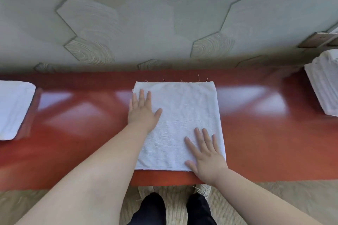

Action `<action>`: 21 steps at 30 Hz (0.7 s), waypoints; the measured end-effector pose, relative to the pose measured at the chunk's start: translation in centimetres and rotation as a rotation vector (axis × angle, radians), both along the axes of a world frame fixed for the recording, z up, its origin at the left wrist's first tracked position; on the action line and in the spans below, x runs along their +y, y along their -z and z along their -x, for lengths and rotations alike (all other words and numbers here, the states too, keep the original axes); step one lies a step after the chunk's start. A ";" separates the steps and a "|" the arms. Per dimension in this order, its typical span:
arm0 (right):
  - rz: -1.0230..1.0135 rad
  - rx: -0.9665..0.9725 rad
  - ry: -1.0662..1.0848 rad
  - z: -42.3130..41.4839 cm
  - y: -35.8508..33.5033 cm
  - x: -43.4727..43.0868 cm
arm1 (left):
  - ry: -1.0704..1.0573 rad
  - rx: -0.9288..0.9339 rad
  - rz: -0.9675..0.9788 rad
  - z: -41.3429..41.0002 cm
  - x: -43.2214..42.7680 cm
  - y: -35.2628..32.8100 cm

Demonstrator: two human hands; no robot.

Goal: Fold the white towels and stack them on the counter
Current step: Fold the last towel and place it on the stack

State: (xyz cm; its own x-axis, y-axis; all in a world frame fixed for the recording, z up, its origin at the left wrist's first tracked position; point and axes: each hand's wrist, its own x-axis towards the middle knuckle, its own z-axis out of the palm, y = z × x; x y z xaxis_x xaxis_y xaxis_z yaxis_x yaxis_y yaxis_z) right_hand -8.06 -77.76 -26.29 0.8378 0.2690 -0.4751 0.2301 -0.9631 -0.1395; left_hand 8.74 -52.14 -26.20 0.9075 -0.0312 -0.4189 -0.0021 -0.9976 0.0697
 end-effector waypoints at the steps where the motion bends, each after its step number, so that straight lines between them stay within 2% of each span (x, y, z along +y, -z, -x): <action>1: -0.018 -0.028 0.012 -0.9 -0.2 0.1 | 0.040 -0.024 0.006 -0.8 -0.1 0.2; 5: -0.099 -0.131 0.057 -7.9 -0.6 2.1 | 0.198 -0.116 0.023 -1.8 -0.1 1.3; 7: -0.135 -0.139 0.037 -11.8 0.1 2.7 | 0.151 -0.174 0.017 -1.4 0.1 2.1; 10: -0.068 -0.123 0.021 -16.5 1.5 1.1 | 0.104 -0.206 0.017 -1.9 -0.1 2.9; 13: -0.014 -0.186 0.233 -19.1 2.3 -1.0 | 0.116 -0.207 -0.008 -2.1 0.0 3.3; 18: -0.087 -0.192 0.490 -22.6 2.4 -2.4 | 0.128 -0.196 -0.041 -2.1 0.2 3.4; 21: -0.019 -0.173 0.473 -23.4 2.6 -3.9 | 0.124 -0.193 -0.028 -2.2 0.1 3.4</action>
State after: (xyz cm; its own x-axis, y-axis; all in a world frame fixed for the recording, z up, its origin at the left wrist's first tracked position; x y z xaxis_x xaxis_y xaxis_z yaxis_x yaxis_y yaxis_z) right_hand 15.32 -81.63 -28.88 0.9360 -0.1523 -0.3173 -0.2101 -0.9651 -0.1565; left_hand 10.96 -51.99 -29.62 0.9610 -0.1378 -0.2400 -0.1350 -0.9905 0.0281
